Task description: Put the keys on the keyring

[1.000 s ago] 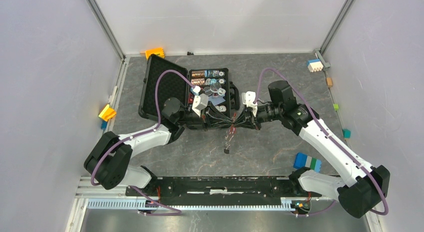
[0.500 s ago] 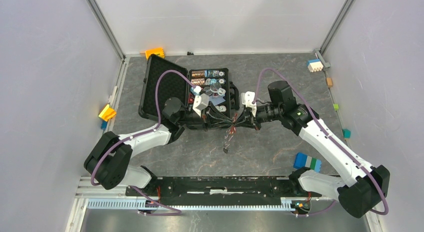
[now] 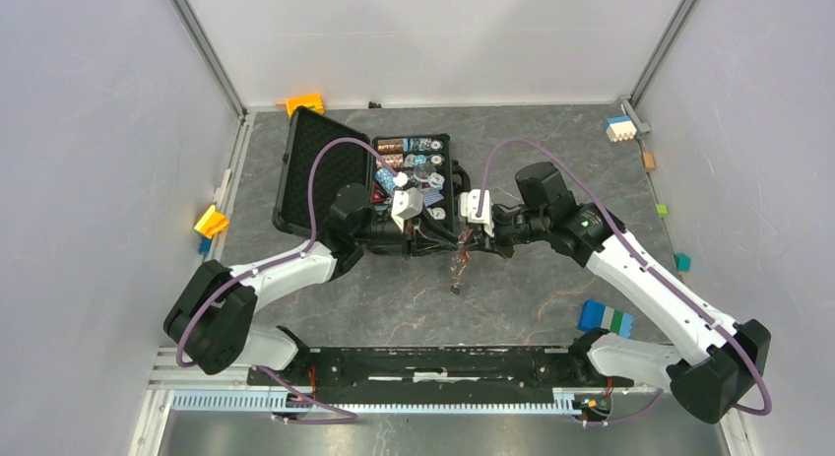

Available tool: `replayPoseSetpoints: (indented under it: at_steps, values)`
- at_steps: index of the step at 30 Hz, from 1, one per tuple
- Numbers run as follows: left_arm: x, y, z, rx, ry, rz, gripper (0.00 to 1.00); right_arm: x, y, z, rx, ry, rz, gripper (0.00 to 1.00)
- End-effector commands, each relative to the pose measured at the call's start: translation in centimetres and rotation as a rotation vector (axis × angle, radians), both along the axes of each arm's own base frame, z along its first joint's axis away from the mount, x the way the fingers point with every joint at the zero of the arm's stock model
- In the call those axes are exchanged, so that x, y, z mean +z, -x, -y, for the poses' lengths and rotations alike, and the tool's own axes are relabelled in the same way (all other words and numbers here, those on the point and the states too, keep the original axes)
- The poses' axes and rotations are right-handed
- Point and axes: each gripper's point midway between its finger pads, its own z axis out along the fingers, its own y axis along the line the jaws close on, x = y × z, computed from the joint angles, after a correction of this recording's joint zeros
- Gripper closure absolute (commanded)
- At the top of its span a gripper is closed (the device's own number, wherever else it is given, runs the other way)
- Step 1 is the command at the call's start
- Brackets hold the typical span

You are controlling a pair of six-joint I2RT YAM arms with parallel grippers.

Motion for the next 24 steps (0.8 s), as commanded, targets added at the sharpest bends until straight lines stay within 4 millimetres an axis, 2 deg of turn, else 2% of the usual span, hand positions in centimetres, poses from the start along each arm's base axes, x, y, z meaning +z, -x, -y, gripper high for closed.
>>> replayPoseSetpoints:
  at_steps: [1,14,18,24]
  values:
    - [1.5,-0.89,-0.13,0.012,0.003,0.079,0.69,1.47,-0.68,0.19,-0.01,0.018,0.076,1.0]
    - [1.97,-0.38,-0.61,-0.03,-0.047,0.114,0.4,1.29,-0.9,0.45,-0.009,0.126,0.106,1.0]
    - [1.92,-0.33,-0.65,-0.032,-0.048,0.122,0.37,1.34,-0.93,0.39,-0.013,0.165,0.12,1.0]
    - [1.75,-0.23,-0.57,-0.046,-0.035,0.155,0.37,1.27,-1.11,0.3,-0.013,0.22,0.144,1.0]
